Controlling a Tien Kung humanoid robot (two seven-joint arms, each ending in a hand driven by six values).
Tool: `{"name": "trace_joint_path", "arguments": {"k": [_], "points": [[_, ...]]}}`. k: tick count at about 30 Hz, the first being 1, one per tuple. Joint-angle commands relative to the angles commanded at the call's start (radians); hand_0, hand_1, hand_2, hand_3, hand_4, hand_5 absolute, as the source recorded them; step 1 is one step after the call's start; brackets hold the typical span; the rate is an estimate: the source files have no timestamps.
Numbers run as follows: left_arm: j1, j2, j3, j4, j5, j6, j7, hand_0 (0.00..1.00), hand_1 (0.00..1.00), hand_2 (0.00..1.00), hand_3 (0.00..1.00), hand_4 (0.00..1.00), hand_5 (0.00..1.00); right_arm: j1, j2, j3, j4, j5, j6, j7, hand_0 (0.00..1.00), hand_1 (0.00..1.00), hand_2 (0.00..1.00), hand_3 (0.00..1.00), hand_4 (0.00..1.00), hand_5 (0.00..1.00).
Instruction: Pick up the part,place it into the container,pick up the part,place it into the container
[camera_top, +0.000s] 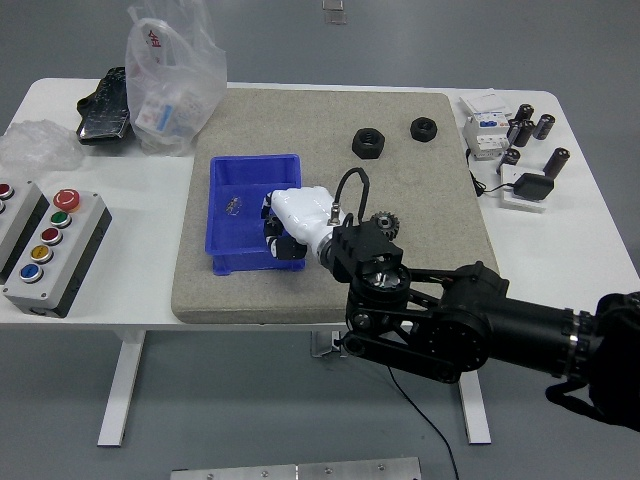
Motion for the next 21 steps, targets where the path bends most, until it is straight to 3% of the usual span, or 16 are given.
{"name": "trace_joint_path", "arguments": {"k": [3, 4, 15, 16, 21], "points": [[0.001, 0.001, -0.002, 0.000, 0.001, 0.000, 0.001, 0.745, 0.647, 0.629, 0.730, 0.742, 0.539, 0.000, 0.001, -0.001, -0.001, 0.002, 0.001, 0.000, 0.289, 0.569, 0.426, 0.694, 0.346, 0.149], [0.001, 0.001, -0.002, 0.000, 0.002, 0.000, 0.002, 0.745, 0.647, 0.618, 0.729, 0.741, 0.538, 0.000, 0.001, -0.001, -0.001, 0.002, 0.001, 0.000, 0.290, 0.566, 0.431, 0.686, 0.493, 0.174], [-0.006, 0.001, 0.001, 0.000, 0.005, -0.003, 0.003, 0.745, 0.647, 0.615, 0.728, 0.741, 0.537, -0.005, 0.003, 0.007, -0.003, -0.004, 0.006, 0.000, 0.291, 0.567, 0.474, 0.690, 0.525, 0.167], [-0.006, 0.001, 0.001, 0.000, 0.005, -0.003, 0.003, 0.744, 0.647, 0.613, 0.728, 0.740, 0.536, -0.006, 0.003, 0.007, -0.003, -0.005, 0.007, 0.000, 0.293, 0.578, 0.581, 0.690, 0.558, 0.195], [-0.005, 0.000, -0.002, 0.000, 0.008, -0.002, 0.004, 0.744, 0.647, 0.613, 0.728, 0.740, 0.536, -0.007, 0.004, 0.009, -0.005, -0.008, 0.006, 0.000, 0.293, 0.578, 0.581, 0.690, 0.558, 0.195]]}}
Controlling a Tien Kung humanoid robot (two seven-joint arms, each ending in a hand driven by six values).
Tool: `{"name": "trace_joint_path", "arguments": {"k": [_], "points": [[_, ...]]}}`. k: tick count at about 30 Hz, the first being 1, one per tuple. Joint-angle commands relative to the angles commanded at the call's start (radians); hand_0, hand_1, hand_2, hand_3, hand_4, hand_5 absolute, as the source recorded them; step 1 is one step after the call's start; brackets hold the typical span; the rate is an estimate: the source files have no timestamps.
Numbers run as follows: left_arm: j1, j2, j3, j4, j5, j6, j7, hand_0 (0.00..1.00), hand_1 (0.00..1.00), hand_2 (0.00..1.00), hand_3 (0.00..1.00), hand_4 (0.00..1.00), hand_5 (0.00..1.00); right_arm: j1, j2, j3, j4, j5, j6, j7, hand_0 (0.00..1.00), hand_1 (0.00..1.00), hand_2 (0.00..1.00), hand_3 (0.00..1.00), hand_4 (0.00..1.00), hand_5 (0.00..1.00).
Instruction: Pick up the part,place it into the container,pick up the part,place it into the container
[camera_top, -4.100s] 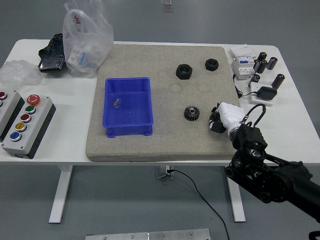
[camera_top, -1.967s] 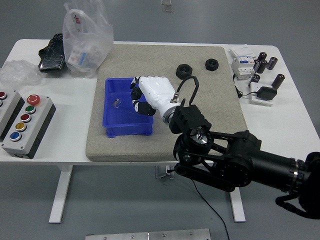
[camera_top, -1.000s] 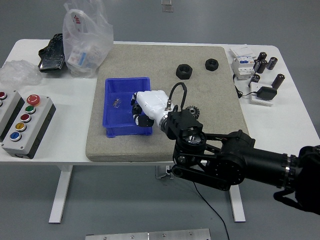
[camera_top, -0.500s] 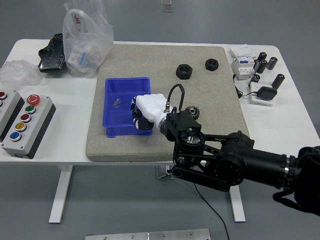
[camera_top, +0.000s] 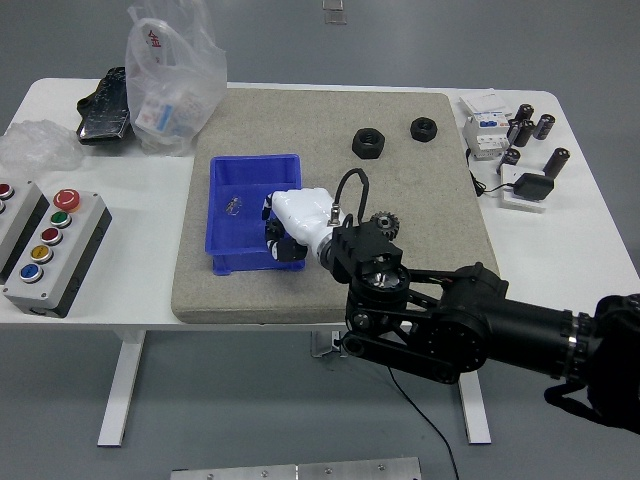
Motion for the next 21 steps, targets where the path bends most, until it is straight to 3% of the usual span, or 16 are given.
{"name": "trace_joint_path", "arguments": {"k": [13, 21], "points": [[0.002, -0.001, 0.001, 0.000, 0.001, -0.001, 0.000, 0.743, 0.646, 0.600, 0.726, 0.738, 0.531, -0.007, -0.002, 0.011, -0.002, -0.020, -0.027, 0.000, 0.288, 0.579, 0.606, 0.688, 0.574, 0.239], [0.002, -0.001, 0.002, 0.000, 0.000, 0.000, -0.004, 0.743, 0.646, 0.600, 0.725, 0.737, 0.530, -0.037, -0.019, 0.088, 0.019, -0.116, -0.045, 0.000, 0.285, 0.571, 0.608, 0.686, 0.587, 0.263]]}}
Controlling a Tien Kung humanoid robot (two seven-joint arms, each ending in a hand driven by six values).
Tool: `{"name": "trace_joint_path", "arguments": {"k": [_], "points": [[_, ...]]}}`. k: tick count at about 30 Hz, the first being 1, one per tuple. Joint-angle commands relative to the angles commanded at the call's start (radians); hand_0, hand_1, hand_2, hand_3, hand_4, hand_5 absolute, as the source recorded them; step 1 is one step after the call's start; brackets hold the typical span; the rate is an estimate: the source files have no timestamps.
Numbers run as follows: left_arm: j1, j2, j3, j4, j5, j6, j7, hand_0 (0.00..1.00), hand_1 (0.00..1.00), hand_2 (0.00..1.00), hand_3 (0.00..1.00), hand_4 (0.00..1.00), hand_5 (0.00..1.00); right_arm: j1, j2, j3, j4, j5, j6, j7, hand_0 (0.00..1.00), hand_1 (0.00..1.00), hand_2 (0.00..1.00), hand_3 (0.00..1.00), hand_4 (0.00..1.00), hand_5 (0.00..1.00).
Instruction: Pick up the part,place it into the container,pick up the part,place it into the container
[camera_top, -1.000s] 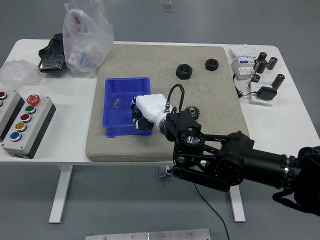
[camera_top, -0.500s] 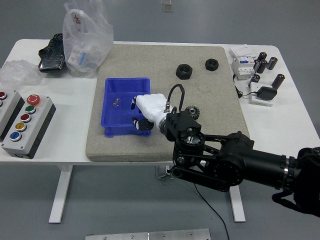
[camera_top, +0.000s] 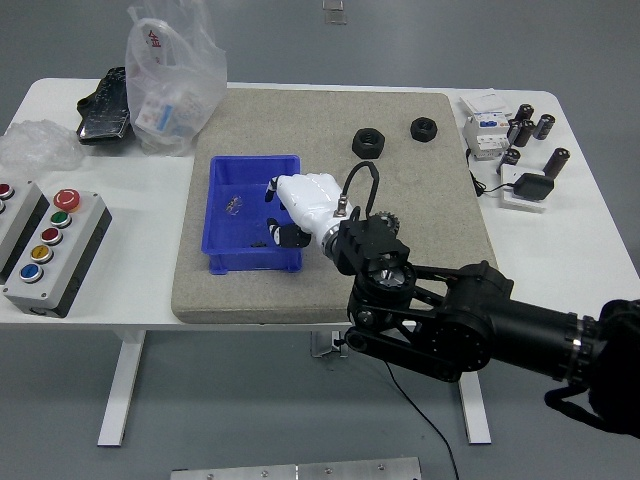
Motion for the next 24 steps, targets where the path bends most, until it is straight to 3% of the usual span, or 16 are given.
{"name": "trace_joint_path", "arguments": {"k": [4, 7, 13, 21, 22, 24], "points": [[0.003, -0.004, -0.002, 0.000, 0.002, 0.001, 0.002, 0.743, 0.646, 0.598, 0.726, 0.738, 0.528, -0.039, -0.034, 0.078, 0.028, -0.086, -0.010, 0.000, 0.278, 0.558, 0.622, 0.685, 0.603, 0.278], [0.006, -0.007, -0.007, 0.000, 0.008, 0.003, 0.005, 0.743, 0.646, 0.598, 0.726, 0.738, 0.528, -0.084, -0.073, 0.153, 0.052, -0.167, -0.047, 0.000, 0.278, 0.558, 0.622, 0.685, 0.603, 0.278], [0.008, -0.007, -0.015, 0.000, 0.015, 0.006, 0.004, 0.743, 0.647, 0.598, 0.725, 0.737, 0.527, -0.124, -0.106, 0.254, 0.018, -0.240, -0.082, 0.000, 0.274, 0.557, 0.659, 0.683, 0.624, 0.291], [0.002, -0.009, -0.004, 0.000, 0.009, 0.005, -0.003, 0.743, 0.646, 0.601, 0.725, 0.738, 0.527, -0.124, -0.096, 0.240, -0.081, -0.168, -0.013, 0.000, 0.282, 0.571, 0.704, 0.690, 0.666, 0.307], [0.002, -0.009, -0.004, 0.000, 0.008, 0.005, -0.003, 0.743, 0.646, 0.602, 0.723, 0.738, 0.529, -0.125, -0.096, 0.237, -0.089, -0.161, -0.005, 0.000, 0.292, 0.597, 0.742, 0.723, 0.777, 0.434], [0.001, -0.009, -0.003, 0.000, 0.007, 0.005, -0.003, 0.743, 0.646, 0.602, 0.723, 0.738, 0.529, -0.126, -0.096, 0.232, -0.103, -0.155, 0.015, 0.000, 0.292, 0.597, 0.742, 0.723, 0.777, 0.434]]}}
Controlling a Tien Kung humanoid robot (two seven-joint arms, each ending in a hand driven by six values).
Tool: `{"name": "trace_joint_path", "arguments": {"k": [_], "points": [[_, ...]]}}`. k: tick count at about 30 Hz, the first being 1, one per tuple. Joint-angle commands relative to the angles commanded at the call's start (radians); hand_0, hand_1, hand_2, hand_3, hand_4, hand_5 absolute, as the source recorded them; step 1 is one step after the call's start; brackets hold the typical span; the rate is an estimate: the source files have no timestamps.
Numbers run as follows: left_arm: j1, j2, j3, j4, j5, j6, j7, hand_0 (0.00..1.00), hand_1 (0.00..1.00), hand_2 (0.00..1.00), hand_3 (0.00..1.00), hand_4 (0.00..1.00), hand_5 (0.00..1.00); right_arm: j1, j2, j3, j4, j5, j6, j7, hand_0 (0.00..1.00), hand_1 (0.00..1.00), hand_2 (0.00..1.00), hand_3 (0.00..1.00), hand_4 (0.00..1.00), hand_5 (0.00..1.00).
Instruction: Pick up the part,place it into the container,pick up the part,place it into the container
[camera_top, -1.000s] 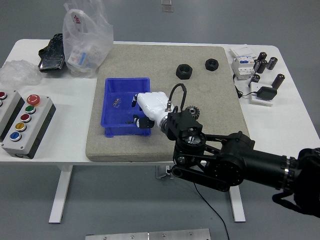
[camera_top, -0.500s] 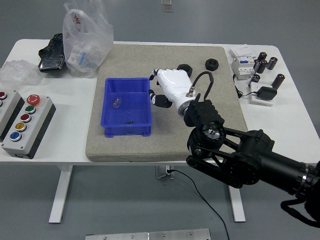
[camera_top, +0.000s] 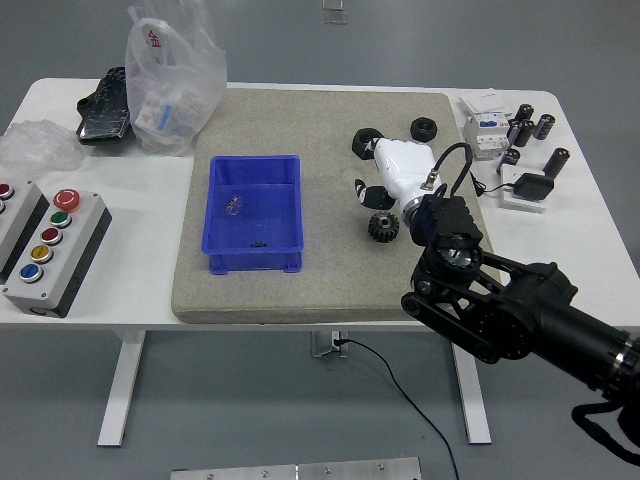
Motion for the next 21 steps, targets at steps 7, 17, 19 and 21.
{"name": "trace_joint_path", "arguments": {"k": [7, 17, 19, 21], "points": [[0.001, -0.001, -0.004, 0.000, 0.004, 0.002, 0.002, 0.743, 0.645, 0.601, 0.716, 0.737, 0.528, -0.007, -0.006, -0.027, -0.036, 0.013, 0.073, 0.000, 0.310, 0.621, 0.746, 0.733, 0.784, 0.448], [0.001, -0.003, -0.006, 0.000, 0.008, 0.003, 0.002, 0.743, 0.645, 0.604, 0.717, 0.736, 0.525, -0.025, -0.013, -0.038, -0.050, 0.030, 0.077, 0.000, 0.316, 0.622, 0.748, 0.749, 0.800, 0.482], [0.001, -0.003, -0.006, 0.000, 0.007, 0.003, 0.001, 0.743, 0.645, 0.604, 0.717, 0.736, 0.525, -0.028, -0.015, -0.039, -0.055, 0.040, 0.075, 0.000, 0.316, 0.622, 0.748, 0.749, 0.800, 0.482], [0.001, -0.003, -0.006, 0.000, 0.008, 0.003, 0.000, 0.743, 0.645, 0.604, 0.717, 0.736, 0.525, -0.030, -0.017, -0.041, -0.061, 0.051, 0.071, 0.000, 0.316, 0.622, 0.748, 0.749, 0.800, 0.482]]}}
